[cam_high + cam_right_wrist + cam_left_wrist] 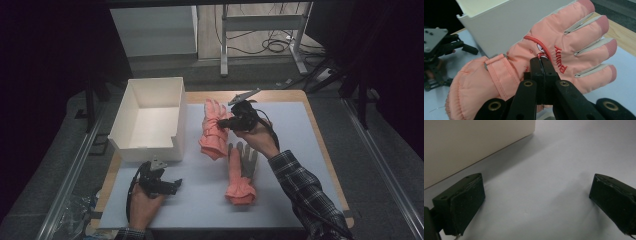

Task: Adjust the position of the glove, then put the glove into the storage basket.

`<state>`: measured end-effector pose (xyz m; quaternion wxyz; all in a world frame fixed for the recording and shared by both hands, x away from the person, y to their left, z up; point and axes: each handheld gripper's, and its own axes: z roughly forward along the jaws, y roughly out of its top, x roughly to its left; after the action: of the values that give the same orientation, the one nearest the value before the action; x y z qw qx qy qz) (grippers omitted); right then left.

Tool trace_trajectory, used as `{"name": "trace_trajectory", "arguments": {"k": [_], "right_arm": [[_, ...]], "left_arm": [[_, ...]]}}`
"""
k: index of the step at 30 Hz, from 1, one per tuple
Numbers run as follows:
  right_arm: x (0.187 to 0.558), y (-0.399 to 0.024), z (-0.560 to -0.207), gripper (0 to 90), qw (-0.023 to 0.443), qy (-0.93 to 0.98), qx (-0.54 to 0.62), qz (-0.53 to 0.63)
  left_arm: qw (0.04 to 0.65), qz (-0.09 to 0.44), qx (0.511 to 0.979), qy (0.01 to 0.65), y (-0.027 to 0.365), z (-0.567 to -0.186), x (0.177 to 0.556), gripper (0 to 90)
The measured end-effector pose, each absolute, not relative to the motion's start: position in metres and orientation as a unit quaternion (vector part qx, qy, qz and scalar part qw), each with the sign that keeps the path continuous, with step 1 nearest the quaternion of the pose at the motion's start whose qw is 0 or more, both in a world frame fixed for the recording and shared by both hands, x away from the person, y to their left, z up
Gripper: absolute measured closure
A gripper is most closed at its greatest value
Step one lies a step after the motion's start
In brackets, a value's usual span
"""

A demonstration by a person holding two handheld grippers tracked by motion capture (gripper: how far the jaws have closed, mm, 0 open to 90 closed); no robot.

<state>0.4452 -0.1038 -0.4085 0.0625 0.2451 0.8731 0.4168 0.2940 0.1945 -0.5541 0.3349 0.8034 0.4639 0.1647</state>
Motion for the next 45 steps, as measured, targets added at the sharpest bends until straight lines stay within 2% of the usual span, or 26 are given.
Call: {"name": "trace_trajectory", "arguments": {"k": [11,26,37,45], "right_arm": [[0.421,-0.125,-0.405,89.9,0.051,0.874,0.239,0.420],[0.385,-0.167,-0.400,89.9,0.059,0.873,0.240,0.421],[0.352,-0.192,-0.408,89.9,0.053,0.877,0.237,0.414],[0.344,-0.192,-0.427,89.9,0.044,0.885,0.237,0.399]], "left_arm": [[0.335,0.165,0.804,0.464,0.194,-0.554,0.294,0.2],[0.338,0.166,0.801,0.466,0.194,-0.554,0.294,0.2],[0.337,0.164,0.801,0.466,0.194,-0.554,0.294,0.2],[0.338,0.165,0.801,0.466,0.194,-0.554,0.294,0.2]]}}
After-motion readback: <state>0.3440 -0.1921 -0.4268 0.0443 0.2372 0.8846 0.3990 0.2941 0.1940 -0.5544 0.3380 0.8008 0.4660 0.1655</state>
